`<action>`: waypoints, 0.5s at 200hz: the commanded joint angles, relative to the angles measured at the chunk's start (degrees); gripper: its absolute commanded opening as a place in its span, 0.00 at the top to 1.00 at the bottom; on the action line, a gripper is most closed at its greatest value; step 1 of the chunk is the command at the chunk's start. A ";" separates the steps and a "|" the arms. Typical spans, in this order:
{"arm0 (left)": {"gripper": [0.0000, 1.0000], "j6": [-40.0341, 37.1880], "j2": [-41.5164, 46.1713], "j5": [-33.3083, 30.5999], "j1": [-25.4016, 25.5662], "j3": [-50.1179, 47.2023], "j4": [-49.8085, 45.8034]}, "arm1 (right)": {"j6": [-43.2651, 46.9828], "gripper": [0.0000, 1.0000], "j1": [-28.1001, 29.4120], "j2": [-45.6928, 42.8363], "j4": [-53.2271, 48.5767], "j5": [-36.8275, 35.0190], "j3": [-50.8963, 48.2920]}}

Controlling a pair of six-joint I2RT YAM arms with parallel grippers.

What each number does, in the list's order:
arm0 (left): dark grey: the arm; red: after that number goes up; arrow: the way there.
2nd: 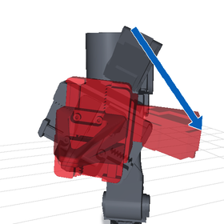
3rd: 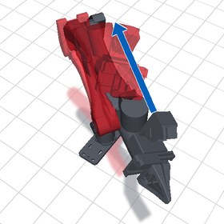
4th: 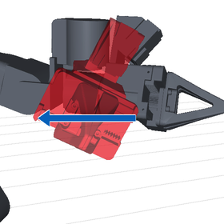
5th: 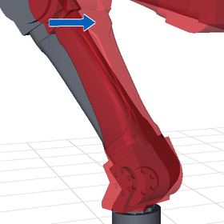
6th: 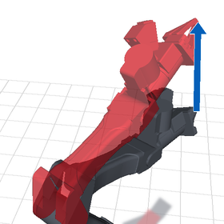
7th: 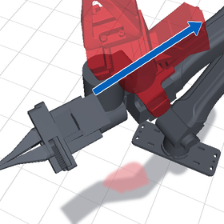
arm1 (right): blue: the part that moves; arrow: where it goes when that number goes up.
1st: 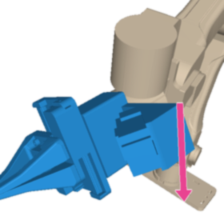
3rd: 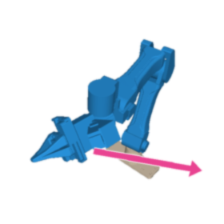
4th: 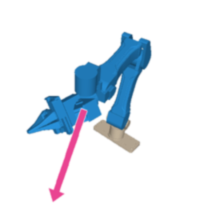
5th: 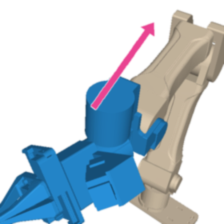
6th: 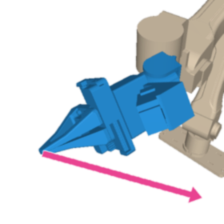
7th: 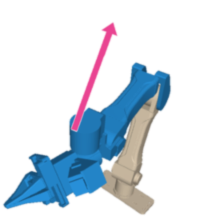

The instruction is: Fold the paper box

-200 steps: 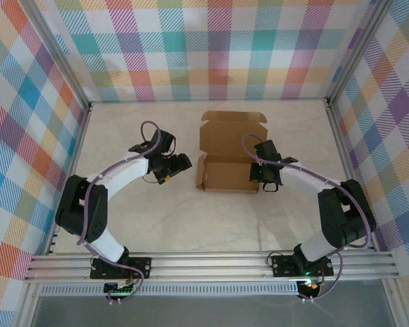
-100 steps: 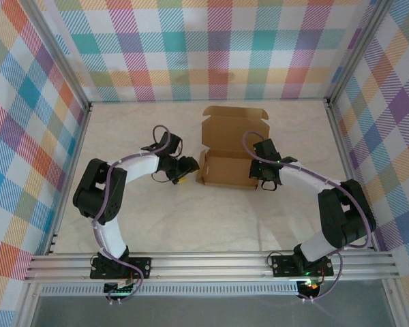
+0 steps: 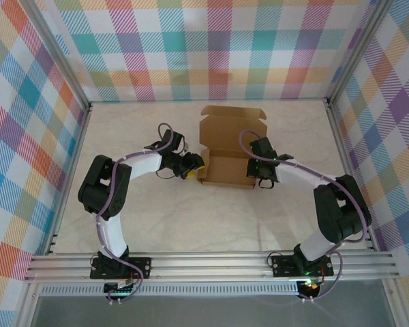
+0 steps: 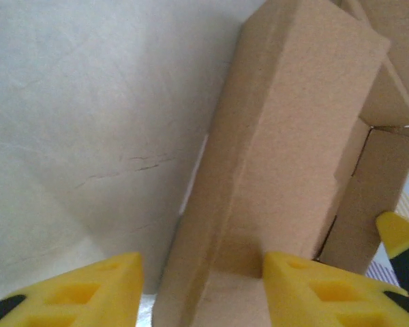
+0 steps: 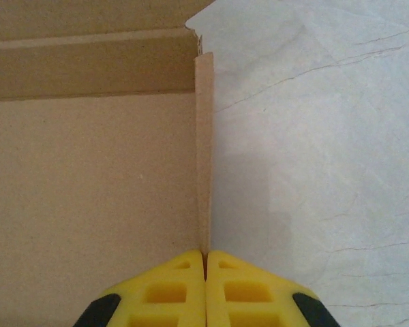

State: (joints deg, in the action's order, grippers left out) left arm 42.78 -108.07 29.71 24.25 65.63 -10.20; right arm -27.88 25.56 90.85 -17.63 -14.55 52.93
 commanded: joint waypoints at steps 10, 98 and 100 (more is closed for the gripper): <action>0.54 -0.49 -0.28 2.52 0.79 1.78 0.45 | -0.25 0.93 1.07 1.20 -0.31 -0.18 2.07; 0.46 -3.23 -0.54 3.39 2.20 4.11 -2.02 | -0.66 0.92 1.79 2.48 0.10 0.26 2.09; 0.46 -3.23 -0.62 3.35 2.20 4.15 -2.06 | -0.68 0.92 1.82 2.49 0.15 0.30 2.09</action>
State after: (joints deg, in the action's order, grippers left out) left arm 41.04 -108.60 31.44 26.00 68.42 -10.68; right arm -27.90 26.68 92.47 -17.87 -14.76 53.82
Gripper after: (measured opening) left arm 0.540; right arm 0.078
